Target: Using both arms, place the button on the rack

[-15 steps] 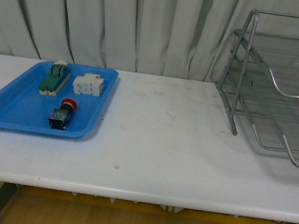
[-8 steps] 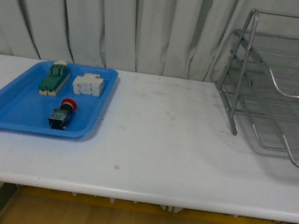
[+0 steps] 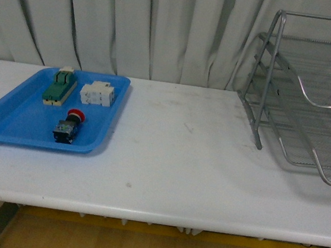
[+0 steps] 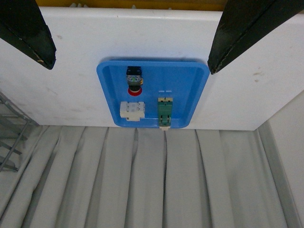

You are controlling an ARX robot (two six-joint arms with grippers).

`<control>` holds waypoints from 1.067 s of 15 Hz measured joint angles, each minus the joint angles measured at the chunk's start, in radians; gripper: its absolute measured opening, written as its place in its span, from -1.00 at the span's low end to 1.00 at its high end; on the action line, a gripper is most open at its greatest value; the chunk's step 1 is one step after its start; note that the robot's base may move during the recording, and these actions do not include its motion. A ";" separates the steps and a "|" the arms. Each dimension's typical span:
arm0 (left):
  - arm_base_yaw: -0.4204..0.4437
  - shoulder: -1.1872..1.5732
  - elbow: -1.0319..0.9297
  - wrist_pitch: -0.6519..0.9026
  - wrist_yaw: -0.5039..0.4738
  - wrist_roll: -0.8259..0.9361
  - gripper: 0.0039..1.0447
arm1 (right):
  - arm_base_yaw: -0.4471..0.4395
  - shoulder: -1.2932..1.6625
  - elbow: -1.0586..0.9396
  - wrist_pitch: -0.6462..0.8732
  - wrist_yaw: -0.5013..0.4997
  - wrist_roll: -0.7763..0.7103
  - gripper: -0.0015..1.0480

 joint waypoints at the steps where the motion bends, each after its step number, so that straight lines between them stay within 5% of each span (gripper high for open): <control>1: 0.000 0.000 0.000 0.000 0.000 0.000 0.88 | 0.000 0.000 0.000 0.002 0.000 0.000 -0.97; 9: 0.000 0.000 0.000 0.000 0.000 0.000 0.88 | 0.000 0.000 0.000 0.001 0.000 0.000 0.91; 11: 0.000 0.002 0.001 -0.014 0.004 -0.006 0.88 | 0.000 0.000 0.000 0.001 0.000 -0.001 0.87; 12: 0.031 0.123 0.098 -0.241 0.080 -0.092 0.88 | 0.000 0.000 0.000 0.002 0.000 -0.001 0.87; 13: 0.048 0.245 0.180 -0.296 0.108 -0.172 0.88 | 0.000 0.000 0.000 0.002 0.000 -0.001 0.87; 16: 0.154 0.645 0.343 0.076 0.201 -0.151 0.88 | 0.000 0.000 0.000 0.002 0.000 -0.001 0.87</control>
